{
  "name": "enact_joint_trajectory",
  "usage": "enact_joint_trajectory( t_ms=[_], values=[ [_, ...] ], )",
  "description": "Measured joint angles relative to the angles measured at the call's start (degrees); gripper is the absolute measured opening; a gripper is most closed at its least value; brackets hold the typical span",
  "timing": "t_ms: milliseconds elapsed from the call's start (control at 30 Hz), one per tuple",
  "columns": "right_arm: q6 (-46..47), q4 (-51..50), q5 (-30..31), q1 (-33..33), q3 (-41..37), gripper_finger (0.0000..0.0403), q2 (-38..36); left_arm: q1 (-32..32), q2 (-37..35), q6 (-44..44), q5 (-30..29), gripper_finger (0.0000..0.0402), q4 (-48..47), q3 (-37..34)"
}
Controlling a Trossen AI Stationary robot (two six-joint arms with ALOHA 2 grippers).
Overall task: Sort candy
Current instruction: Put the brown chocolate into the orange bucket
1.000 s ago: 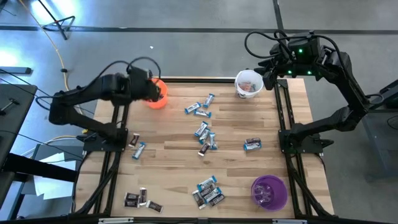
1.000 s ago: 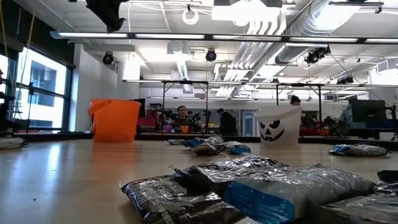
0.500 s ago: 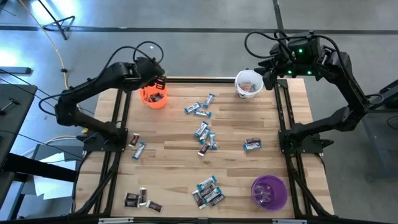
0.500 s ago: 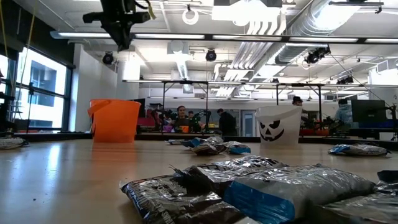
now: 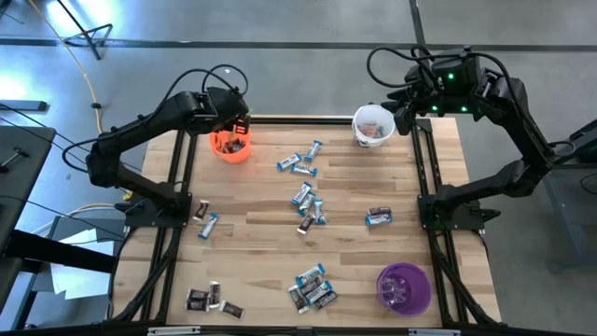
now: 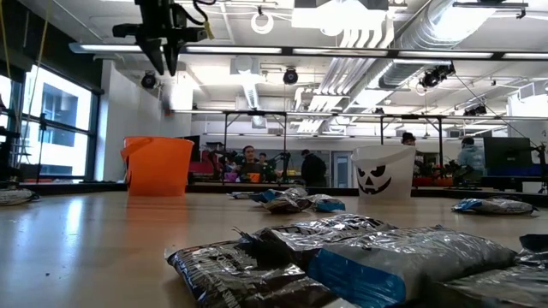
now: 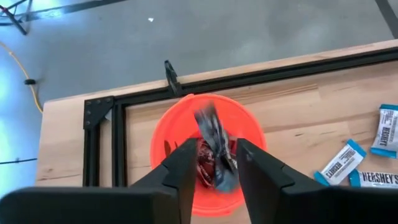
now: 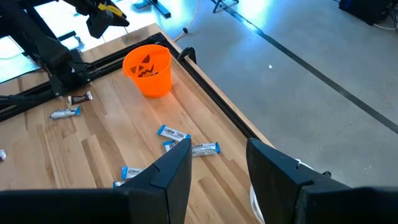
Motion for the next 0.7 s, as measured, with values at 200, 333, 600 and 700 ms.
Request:
enact_joint_trajectory(
  t_ms=[200,333,600,700],
  values=[
    [0.0,0.0,0.0,0.0,0.0,0.0149,0.0,0.0,0.0,0.0,0.0,0.0114,-1.8,0.0],
    [0.0,0.0,0.0,0.0,0.0,0.0149,0.0,0.0,0.0,0.0,1.0,0.0115,-3.5,0.0],
    [0.0,0.0,0.0,0.0,0.0,0.0149,0.0,-2.9,0.0,-5.3,14.2,0.0115,-12.1,0.0],
    [0.0,0.0,0.0,0.0,0.0,0.0149,0.0,-7.4,-0.1,-9.2,16.3,0.0115,-14.9,-0.4]
  ],
)
